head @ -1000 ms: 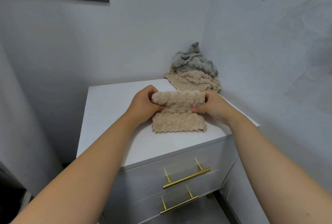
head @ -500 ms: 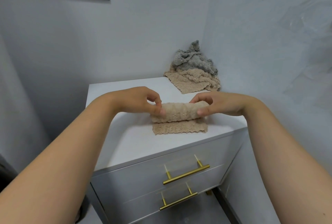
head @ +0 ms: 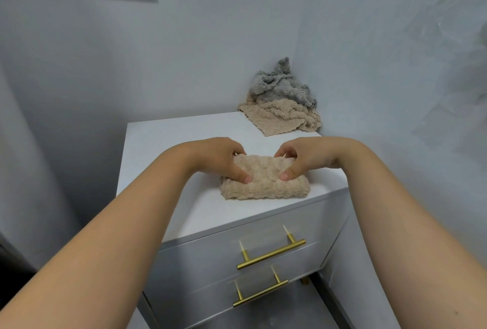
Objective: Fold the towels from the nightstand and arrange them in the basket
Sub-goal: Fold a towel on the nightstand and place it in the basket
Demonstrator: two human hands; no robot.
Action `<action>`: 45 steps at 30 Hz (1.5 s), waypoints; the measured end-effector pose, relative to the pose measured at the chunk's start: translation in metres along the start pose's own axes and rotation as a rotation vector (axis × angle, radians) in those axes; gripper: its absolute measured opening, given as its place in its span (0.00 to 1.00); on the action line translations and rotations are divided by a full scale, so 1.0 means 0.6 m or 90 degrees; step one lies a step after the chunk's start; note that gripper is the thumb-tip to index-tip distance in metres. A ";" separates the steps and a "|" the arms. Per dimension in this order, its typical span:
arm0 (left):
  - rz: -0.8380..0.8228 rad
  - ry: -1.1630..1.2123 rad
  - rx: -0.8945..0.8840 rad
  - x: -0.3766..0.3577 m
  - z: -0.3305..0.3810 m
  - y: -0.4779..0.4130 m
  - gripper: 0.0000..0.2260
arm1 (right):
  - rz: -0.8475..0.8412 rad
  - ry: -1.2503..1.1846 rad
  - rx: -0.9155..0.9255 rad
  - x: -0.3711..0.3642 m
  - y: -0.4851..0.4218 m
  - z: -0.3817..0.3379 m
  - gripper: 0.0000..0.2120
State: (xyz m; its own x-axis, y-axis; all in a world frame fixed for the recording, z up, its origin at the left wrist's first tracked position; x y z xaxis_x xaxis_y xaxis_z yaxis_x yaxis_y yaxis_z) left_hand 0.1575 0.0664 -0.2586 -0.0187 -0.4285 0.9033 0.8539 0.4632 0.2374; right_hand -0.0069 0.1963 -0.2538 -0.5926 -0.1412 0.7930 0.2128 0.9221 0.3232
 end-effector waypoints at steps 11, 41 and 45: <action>0.162 0.539 0.043 -0.033 0.011 -0.024 0.17 | 0.233 -0.555 0.038 -0.011 -0.011 0.027 0.14; 0.168 0.732 0.259 -0.453 0.399 0.119 0.04 | 0.406 0.210 -0.285 -0.220 0.318 0.228 0.12; 0.066 0.665 0.289 -0.533 0.415 0.138 0.09 | 0.318 0.318 -0.268 -0.296 0.373 0.274 0.13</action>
State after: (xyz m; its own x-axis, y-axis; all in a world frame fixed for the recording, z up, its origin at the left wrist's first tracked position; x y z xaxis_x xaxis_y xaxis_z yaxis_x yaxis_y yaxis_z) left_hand 0.1047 0.4350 -0.4389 0.6633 -0.7094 0.2382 0.5559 0.6802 0.4778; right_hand 0.0185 0.4872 -0.4074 0.0438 0.0143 0.9989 0.6917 0.7210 -0.0407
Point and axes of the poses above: each hand's wrist, its own y-axis away from the middle knuckle, its own x-axis out of the back of the hand, z = x × y, the point moved 2 cm from there along -y, towards the middle knuckle, and after that the axes turned 5 degrees about x, right-handed, at the moved point
